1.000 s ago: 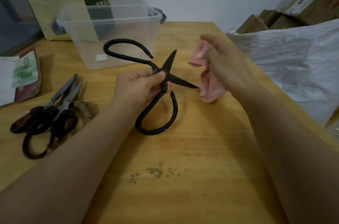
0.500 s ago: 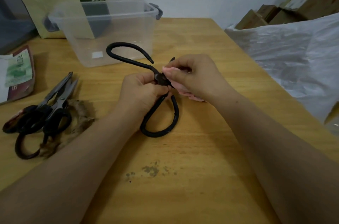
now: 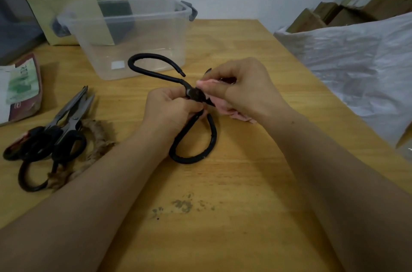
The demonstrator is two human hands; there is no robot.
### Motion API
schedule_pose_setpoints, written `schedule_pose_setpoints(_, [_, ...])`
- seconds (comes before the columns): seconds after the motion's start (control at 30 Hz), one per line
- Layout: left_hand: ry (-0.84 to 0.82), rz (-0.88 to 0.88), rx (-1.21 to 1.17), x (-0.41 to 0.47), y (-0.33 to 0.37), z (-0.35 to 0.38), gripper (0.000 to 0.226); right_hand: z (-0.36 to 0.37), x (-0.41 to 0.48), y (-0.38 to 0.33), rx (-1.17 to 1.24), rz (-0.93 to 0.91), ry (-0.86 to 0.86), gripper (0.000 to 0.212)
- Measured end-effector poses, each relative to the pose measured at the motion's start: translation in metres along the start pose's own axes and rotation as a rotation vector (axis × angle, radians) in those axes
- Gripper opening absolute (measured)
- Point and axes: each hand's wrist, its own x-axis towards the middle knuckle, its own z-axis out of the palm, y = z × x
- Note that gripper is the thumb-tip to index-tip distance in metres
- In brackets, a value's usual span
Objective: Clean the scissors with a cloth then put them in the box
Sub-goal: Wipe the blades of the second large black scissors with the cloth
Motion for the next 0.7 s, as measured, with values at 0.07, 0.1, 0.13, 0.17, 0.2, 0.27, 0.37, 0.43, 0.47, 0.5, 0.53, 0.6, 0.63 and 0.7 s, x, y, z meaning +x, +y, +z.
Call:
schedule_pose_setpoints(0.07, [0.003,0.03,0.043,0.001,-0.002,-0.001,0.023,0.009,0.003,0.001,0.014,-0.026,-0.038,0.004])
schedule_pose_setpoints(0.1, [0.008,0.044,0.063,0.001,-0.002,-0.001,0.023,0.013,0.004,0.002,0.022,-0.011,-0.038,0.004])
schedule_pose_setpoints(0.13, [0.013,0.057,0.079,0.0,-0.003,0.0,0.023,0.016,0.006,0.003,0.034,0.006,-0.027,0.003])
schedule_pose_setpoints(0.17, [0.017,0.069,0.091,0.0,-0.004,0.0,0.023,0.017,0.009,0.003,0.046,0.026,-0.012,0.003])
schedule_pose_setpoints(0.2, [0.018,0.08,0.1,0.0,-0.004,0.0,0.024,0.019,0.01,0.003,0.047,0.041,0.0,0.005])
schedule_pose_setpoints(0.27, [0.021,0.09,0.106,0.0,-0.004,0.001,0.025,0.02,0.012,0.002,-0.015,0.045,0.027,0.006])
schedule_pose_setpoints(0.37, [0.023,0.099,0.094,0.001,-0.004,0.003,0.026,0.021,0.012,0.002,-0.06,0.02,0.113,0.004])
schedule_pose_setpoints(0.43, [0.019,0.097,0.052,0.0,-0.004,0.004,0.025,0.022,0.014,0.007,-0.056,0.027,0.174,0.008])
schedule_pose_setpoints(0.47, [0.016,0.09,0.03,-0.001,-0.004,0.005,0.025,0.021,0.015,0.011,-0.028,0.06,0.201,0.011])
schedule_pose_setpoints(0.5, [0.013,0.084,0.015,-0.002,-0.003,0.006,0.025,0.018,0.014,0.013,0.035,0.104,0.228,0.013])
schedule_pose_setpoints(0.53, [0.008,0.079,0.007,-0.003,-0.003,0.007,0.025,0.014,0.012,0.013,0.132,0.14,0.251,0.012])
schedule_pose_setpoints(0.6, [0.0,0.073,0.0,-0.001,-0.002,0.006,0.025,0.004,0.008,0.011,0.326,0.136,0.237,0.007])
schedule_pose_setpoints(0.63, [0.0,0.073,0.001,0.001,-0.002,0.005,0.025,0.002,0.005,0.009,0.367,0.106,0.174,0.003])
schedule_pose_setpoints(0.7, [0.001,0.093,0.032,0.003,-0.003,0.004,0.024,0.005,0.001,0.006,0.328,0.064,0.018,0.004])
